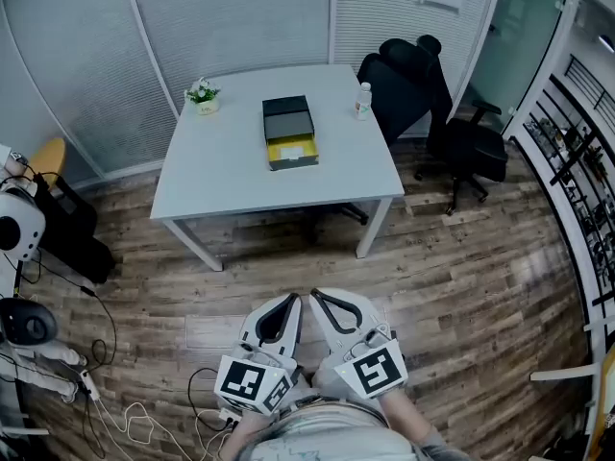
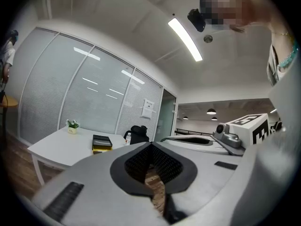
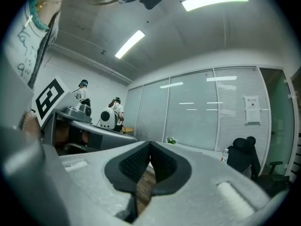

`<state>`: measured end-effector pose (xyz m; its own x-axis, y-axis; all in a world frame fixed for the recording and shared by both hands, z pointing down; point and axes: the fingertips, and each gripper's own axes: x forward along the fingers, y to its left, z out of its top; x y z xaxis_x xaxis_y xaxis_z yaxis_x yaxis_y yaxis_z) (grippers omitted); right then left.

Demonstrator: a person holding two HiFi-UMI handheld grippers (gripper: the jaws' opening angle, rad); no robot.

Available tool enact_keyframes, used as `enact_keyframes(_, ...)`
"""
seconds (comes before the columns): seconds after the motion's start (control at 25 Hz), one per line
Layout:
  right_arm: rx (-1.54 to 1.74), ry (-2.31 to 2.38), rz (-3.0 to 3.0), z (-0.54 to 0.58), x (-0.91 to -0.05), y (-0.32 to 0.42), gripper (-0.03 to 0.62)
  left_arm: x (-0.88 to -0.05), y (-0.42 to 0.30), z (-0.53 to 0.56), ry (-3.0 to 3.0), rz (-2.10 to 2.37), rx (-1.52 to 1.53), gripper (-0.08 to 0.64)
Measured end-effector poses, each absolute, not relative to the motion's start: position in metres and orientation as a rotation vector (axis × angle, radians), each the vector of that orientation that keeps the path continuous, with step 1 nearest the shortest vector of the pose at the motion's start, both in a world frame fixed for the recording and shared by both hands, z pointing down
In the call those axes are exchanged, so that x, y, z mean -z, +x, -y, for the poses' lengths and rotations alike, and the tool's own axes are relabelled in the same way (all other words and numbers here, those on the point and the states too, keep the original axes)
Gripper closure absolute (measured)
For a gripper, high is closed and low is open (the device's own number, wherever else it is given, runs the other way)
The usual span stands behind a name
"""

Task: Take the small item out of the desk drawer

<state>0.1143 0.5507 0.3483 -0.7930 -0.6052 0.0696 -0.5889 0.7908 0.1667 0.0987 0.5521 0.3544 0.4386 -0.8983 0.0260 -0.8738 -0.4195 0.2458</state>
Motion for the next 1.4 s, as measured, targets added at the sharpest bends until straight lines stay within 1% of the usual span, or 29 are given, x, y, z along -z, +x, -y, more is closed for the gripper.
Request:
enact_keyframes(0.4, 0.179, 0.887, 2.865, -0.544, -0.361, 0.139, 0.589, -0.356, 0.121, -0.550, 2.408, 1.583, 0.186, 0.562)
enact_keyframes(0.6, 0.166, 0.885, 2.862, -0.531, -0.365, 0.139, 0.589, -0.364, 0.117, -0.537, 2.393, 1.610, 0.153, 0.561)
enact_keyframes(1.0, 0.138, 0.964, 2.853, -0.464, -0.366, 0.121, 0.589, -0.378, 0.093, -0.463, 2.392, 1.528, 0.202, 0.561)
enact_keyframes(1.4, 0.118, 1.063, 2.828, -0.374, -0.360, 0.089, 0.589, -0.370, 0.066, -0.373, 2.464, 1.438, 0.205, 0.561)
